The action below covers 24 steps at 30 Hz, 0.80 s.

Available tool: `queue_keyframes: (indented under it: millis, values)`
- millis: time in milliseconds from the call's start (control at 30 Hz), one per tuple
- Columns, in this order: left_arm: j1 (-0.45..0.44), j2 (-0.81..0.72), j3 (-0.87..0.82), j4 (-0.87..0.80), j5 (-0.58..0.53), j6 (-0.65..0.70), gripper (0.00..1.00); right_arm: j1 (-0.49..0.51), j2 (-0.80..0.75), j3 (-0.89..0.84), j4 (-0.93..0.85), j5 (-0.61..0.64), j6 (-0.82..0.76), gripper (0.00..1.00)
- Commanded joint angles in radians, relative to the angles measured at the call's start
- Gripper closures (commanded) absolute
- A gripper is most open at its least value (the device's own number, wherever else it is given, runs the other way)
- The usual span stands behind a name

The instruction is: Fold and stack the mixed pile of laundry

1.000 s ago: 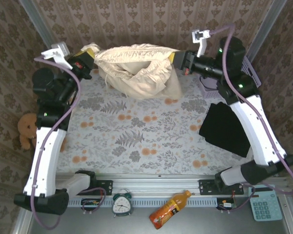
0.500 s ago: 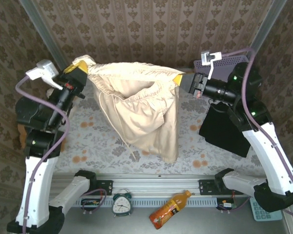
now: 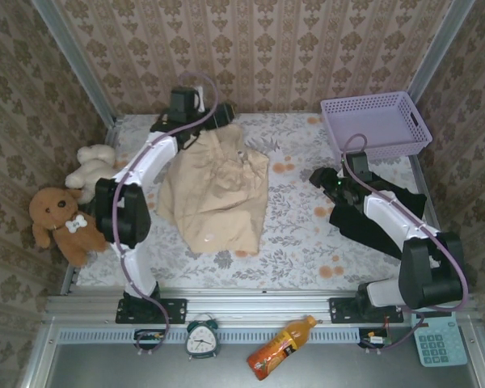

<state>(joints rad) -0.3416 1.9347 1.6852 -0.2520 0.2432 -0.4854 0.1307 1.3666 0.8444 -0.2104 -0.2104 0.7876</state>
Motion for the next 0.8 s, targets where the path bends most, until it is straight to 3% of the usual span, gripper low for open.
queue_keyframes:
  millis: [0, 167, 333, 533, 667, 733, 767]
  values:
    - [0.009, -0.086, -0.003, -0.012, -0.003, 0.034, 0.0, 0.06, -0.049, 0.081, 0.017, 0.081, -0.141, 0.36]
    - [0.03, -0.161, -0.134, -0.006, -0.01, 0.034, 0.0, 0.195, 0.136, 0.244, -0.05, 0.075, -0.275, 0.38]
    - [0.036, -0.302, -0.388, 0.017, -0.018, -0.008, 0.02, 0.305, 0.415, 0.487, -0.093, 0.089, -0.376, 0.4]
    - [0.044, -0.514, -0.728, 0.071, -0.051, -0.102, 0.03, 0.352, 0.738, 0.825, -0.165, 0.12, -0.389, 0.43]
    - [0.07, -0.63, -0.864, 0.061, -0.104, -0.119, 0.02, 0.356, 0.904, 1.015, -0.226, 0.122, -0.381, 0.46]
    - [0.103, -0.671, -0.919, 0.062, -0.116, -0.127, 0.02, 0.356, 0.963, 1.082, -0.25, 0.159, -0.382, 0.49]
    - [0.121, -0.685, -0.936, 0.064, -0.114, -0.131, 0.02, 0.354, 0.981, 1.109, -0.282, 0.191, -0.381, 0.56]
